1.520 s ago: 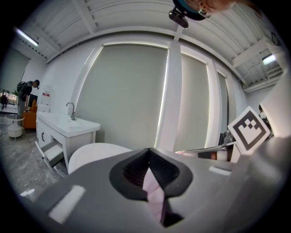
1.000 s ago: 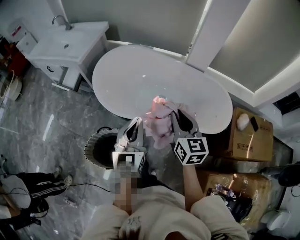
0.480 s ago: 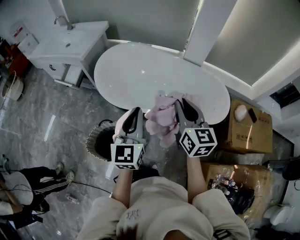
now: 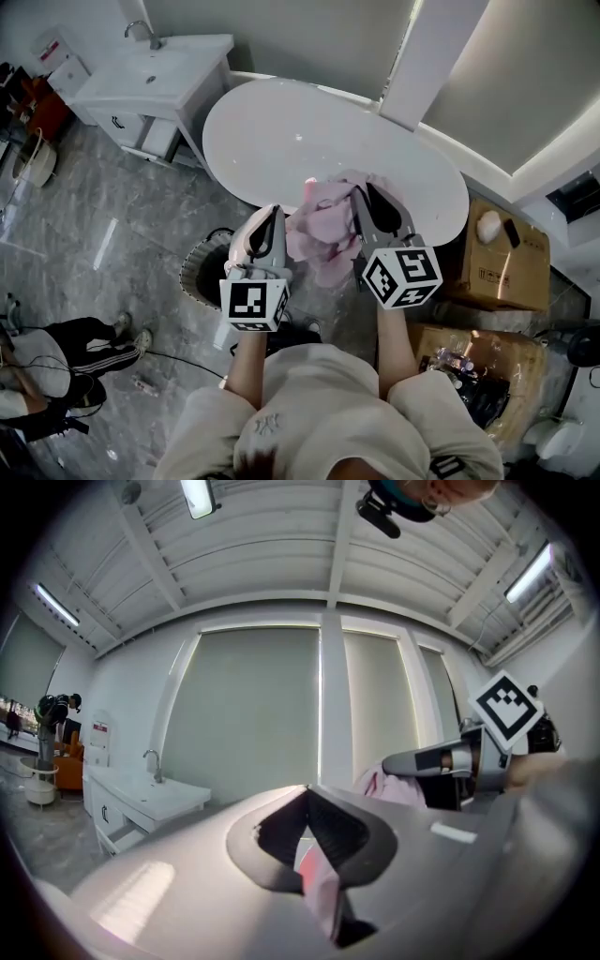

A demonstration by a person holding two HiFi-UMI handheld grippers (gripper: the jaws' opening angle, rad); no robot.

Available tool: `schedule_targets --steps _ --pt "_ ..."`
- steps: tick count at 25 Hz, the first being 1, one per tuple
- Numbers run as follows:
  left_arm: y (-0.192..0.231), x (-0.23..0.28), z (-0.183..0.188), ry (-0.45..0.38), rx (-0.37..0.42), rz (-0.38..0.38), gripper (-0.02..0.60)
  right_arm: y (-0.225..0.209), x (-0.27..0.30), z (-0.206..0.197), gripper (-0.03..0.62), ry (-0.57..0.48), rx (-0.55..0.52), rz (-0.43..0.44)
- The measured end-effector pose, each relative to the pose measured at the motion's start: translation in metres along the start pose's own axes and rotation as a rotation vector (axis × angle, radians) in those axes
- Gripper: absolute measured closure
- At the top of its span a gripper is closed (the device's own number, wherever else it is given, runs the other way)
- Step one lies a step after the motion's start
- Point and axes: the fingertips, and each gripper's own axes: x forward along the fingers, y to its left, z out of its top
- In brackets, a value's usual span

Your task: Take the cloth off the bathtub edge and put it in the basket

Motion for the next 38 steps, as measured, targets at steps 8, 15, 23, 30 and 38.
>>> schedule_targets --steps 8,15,23,30,38 --pt "0.034 -0.033 0.004 -0.007 0.013 0.138 0.58 0.043 0.026 -0.006 0.53 0.019 -0.023 0.132" --pt "0.06 -0.074 0.006 -0.006 0.017 0.259 0.58 0.088 0.039 -0.01 0.53 0.036 -0.019 0.253" --pt "0.079 -0.121 0.007 -0.005 0.037 0.366 0.58 0.147 0.046 -0.022 0.53 0.064 -0.025 0.393" --pt "0.108 -0.154 0.011 -0.006 0.045 0.456 0.58 0.199 0.058 -0.028 0.53 0.083 -0.04 0.494" --pt "0.145 -0.175 0.011 -0.004 0.033 0.488 0.58 0.248 0.076 -0.046 0.53 0.117 -0.039 0.55"
